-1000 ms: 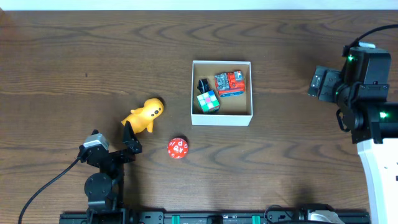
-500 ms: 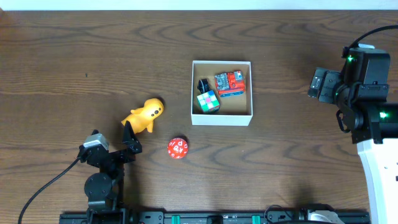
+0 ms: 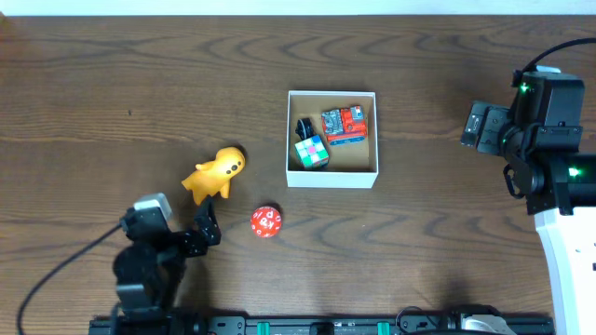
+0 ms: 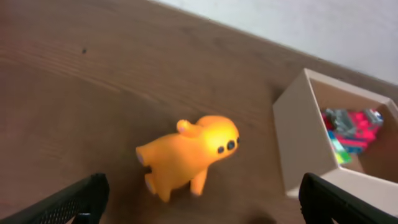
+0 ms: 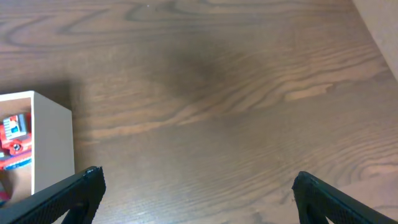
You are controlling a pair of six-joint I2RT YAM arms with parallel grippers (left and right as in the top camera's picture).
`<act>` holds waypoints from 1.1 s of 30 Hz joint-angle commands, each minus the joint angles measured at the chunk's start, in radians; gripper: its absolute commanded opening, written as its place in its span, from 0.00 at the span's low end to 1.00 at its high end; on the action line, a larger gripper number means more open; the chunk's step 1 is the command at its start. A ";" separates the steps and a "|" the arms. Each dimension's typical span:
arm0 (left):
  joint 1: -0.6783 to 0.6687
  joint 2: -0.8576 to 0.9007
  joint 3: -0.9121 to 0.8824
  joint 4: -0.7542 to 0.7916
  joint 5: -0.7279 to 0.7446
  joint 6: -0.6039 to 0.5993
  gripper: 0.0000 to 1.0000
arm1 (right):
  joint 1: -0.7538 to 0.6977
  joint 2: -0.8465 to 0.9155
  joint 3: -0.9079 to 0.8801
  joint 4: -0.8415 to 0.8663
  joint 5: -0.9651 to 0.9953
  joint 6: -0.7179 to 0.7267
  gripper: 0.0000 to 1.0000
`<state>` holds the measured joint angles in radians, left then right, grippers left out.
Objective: Pack container
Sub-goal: 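Move the left gripper over the red ball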
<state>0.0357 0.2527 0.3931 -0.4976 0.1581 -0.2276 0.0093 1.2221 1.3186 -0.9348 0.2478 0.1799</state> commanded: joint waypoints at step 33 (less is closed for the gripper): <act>-0.462 1.041 0.513 -0.286 -0.047 0.049 0.98 | -0.008 0.002 0.011 -0.001 0.010 0.014 0.99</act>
<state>-0.4011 1.2854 0.9333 -0.7948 0.1787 -0.1932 0.0093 1.2224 1.3193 -0.9344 0.2478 0.1799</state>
